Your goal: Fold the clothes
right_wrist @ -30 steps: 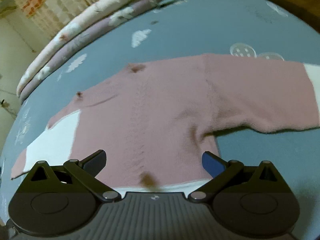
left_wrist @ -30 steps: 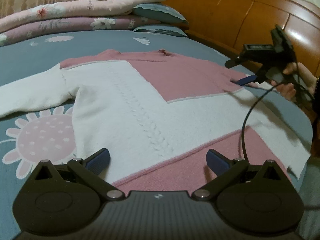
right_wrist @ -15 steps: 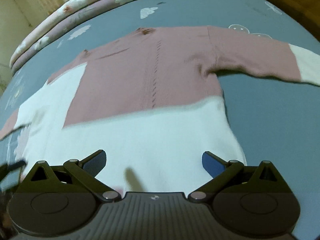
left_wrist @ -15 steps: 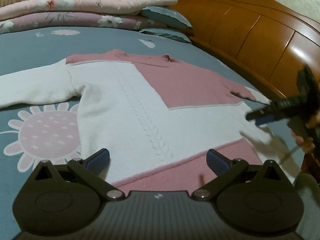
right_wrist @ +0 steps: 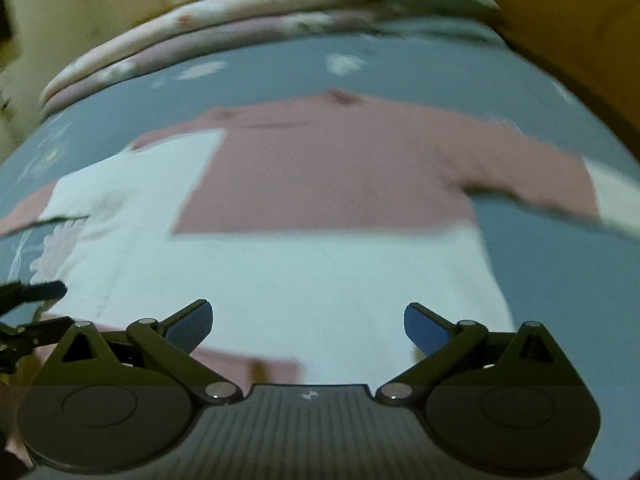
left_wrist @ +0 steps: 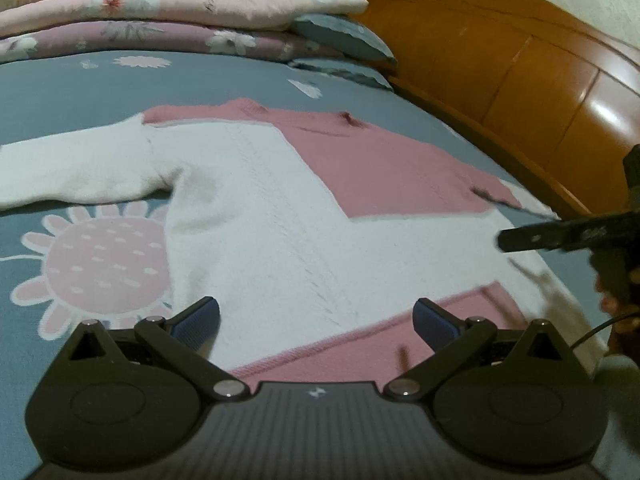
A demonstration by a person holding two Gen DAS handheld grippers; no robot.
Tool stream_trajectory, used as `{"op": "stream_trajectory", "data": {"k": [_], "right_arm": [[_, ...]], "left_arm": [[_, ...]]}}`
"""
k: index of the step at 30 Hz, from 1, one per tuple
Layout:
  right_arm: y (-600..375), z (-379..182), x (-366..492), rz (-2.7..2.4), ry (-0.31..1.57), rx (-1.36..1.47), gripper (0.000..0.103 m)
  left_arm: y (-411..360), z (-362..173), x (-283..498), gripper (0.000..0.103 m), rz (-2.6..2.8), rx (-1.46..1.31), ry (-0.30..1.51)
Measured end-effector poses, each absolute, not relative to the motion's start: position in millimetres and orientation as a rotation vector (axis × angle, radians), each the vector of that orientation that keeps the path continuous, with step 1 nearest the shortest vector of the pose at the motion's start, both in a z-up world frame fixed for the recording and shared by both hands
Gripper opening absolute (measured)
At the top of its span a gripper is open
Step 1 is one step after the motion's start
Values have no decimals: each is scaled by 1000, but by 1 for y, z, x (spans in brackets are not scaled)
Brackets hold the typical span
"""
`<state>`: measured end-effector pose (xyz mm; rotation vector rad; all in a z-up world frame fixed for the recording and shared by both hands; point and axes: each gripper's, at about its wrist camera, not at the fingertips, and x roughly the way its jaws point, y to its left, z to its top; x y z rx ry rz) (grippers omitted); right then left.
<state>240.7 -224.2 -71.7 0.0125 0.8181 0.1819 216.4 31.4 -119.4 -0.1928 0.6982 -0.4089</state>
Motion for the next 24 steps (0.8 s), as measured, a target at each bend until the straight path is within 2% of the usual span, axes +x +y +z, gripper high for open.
{"op": "stream_trajectory", "data": {"k": [4, 8, 11, 15, 19, 24], "right_arm": [[-194, -77, 260, 198, 736, -117, 103], [-194, -99, 272, 243, 759, -16, 103], [-197, -111, 266, 282, 755, 18, 103], [-199, -108, 257, 351, 746, -21, 103], [-207, -108, 256, 374, 761, 54, 103], [-216, -100, 254, 382, 727, 94, 103]], "left_arm": [[47, -100, 216, 102, -364, -265, 645], [56, -71, 230, 102, -347, -279, 614], [49, -44, 259, 102, -300, -229, 604], [30, -37, 322, 102, -334, -213, 675], [19, -61, 370, 102, -312, -249, 812], [31, -97, 388, 102, -232, -311, 909]]}}
